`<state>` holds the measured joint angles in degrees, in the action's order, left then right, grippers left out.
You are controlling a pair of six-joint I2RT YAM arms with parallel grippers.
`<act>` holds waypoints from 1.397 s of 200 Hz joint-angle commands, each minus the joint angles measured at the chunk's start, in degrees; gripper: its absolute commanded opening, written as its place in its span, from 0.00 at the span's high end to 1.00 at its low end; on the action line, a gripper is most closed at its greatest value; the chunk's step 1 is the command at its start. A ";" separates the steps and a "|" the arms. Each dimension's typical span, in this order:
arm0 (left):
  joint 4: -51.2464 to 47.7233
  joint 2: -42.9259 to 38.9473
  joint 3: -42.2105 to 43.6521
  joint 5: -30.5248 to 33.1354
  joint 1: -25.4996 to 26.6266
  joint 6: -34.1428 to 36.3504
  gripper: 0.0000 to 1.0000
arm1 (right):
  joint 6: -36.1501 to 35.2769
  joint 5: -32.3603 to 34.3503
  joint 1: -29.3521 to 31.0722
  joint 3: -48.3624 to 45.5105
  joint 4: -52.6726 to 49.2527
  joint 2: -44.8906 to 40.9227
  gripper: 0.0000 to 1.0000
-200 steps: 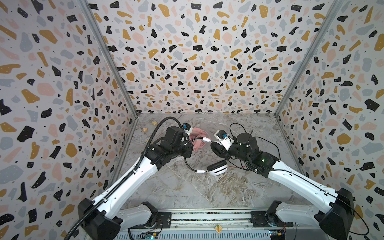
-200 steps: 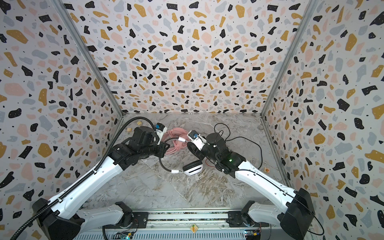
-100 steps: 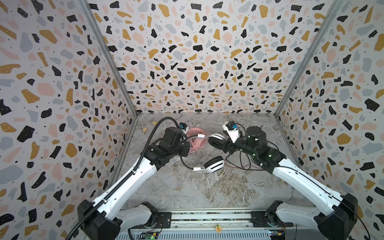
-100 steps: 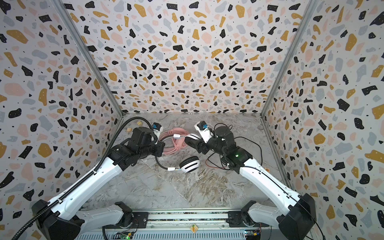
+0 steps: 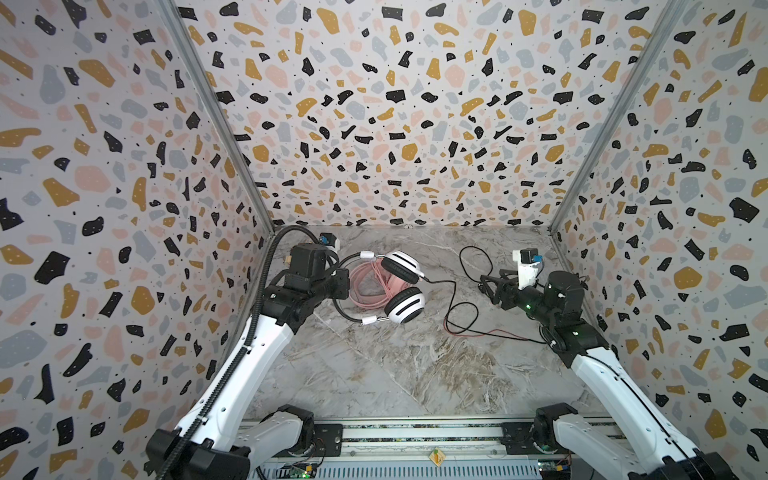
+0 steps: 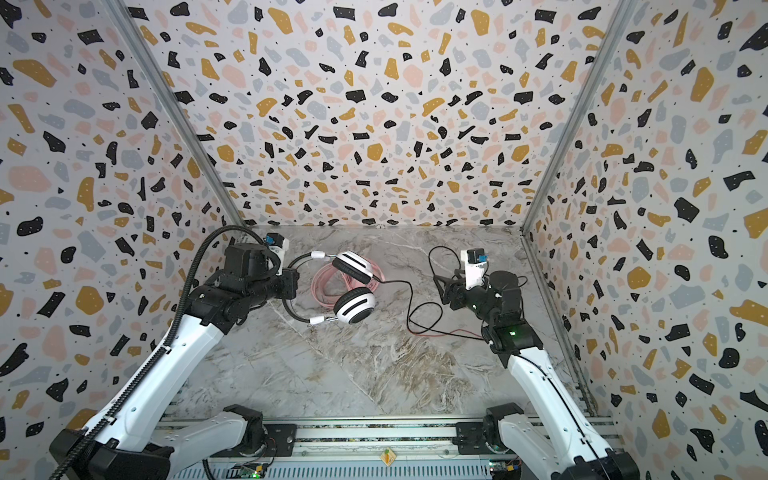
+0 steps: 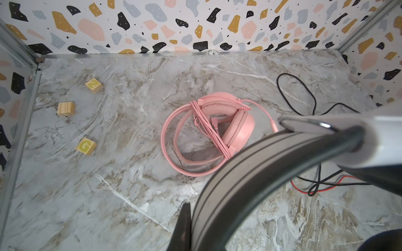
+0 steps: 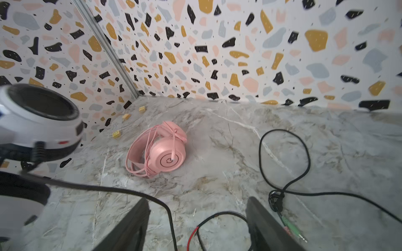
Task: Wrap the headphones
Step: 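Take the white-and-black headset with the left gripper while the right gripper withdraws, then lower the right gripper to the black braided cable and pinch it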
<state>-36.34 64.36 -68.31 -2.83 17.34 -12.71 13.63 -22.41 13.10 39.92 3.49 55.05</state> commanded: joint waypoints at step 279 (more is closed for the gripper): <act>1.02 7.14 -22.05 -10.15 -3.48 -2.88 1.00 | 0.03 3.20 13.43 -15.60 22.24 16.01 0.36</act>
<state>-39.51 71.88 -86.72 -9.37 14.72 -13.91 14.90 -18.39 26.17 22.79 22.33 69.69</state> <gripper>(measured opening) 0.076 0.667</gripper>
